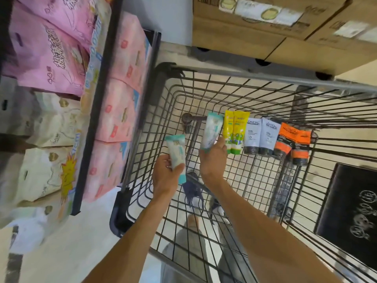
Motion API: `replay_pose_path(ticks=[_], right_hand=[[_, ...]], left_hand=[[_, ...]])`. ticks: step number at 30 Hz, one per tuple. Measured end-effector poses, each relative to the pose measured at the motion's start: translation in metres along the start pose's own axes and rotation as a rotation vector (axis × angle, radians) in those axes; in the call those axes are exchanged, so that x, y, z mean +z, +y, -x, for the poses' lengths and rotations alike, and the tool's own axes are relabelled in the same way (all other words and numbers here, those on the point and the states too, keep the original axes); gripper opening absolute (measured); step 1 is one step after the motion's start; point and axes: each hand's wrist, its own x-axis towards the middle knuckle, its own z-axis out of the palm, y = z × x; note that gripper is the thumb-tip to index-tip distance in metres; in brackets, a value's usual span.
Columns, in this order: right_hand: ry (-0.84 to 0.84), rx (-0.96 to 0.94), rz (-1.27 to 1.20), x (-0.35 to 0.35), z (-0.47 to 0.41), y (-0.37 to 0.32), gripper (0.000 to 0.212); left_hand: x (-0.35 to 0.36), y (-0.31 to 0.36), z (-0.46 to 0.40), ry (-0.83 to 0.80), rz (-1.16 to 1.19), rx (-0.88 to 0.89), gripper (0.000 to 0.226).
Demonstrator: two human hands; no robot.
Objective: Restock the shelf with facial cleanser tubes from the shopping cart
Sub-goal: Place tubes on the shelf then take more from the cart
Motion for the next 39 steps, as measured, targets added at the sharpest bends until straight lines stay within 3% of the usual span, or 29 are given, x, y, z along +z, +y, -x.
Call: replay_pose_path(ticks=[4, 11, 14, 26, 31, 39], right_hand=[[-0.058, 0.085, -0.044, 0.003, -0.004, 0.006, 0.068], [0.028, 0.164, -0.305, 0.007, -0.009, 0.004, 0.042], [-0.038, 0.187, -0.322, -0.002, -0.006, 0.005, 0.028], [-0.314, 0.076, -0.251, -0.099, 0.044, 0.059, 0.030], [-0.352, 0.027, -0.319, -0.152, 0.073, 0.067, 0.015], [-0.443, -0.181, -0.315, -0.235, 0.126, 0.042, 0.029]], left_hand=[[-0.002, 0.002, -0.003, -0.011, -0.035, 0.008, 0.037], [-0.004, 0.002, -0.002, -0.011, -0.079, 0.015, 0.040], [-0.005, 0.003, 0.000, -0.016, -0.073, 0.002, 0.039], [-0.002, 0.025, 0.052, -0.079, -0.019, 0.011, 0.043], [0.000, 0.043, 0.103, -0.094, 0.001, 0.044, 0.036], [-0.019, 0.063, 0.212, -0.003, 0.185, 0.083, 0.033]])
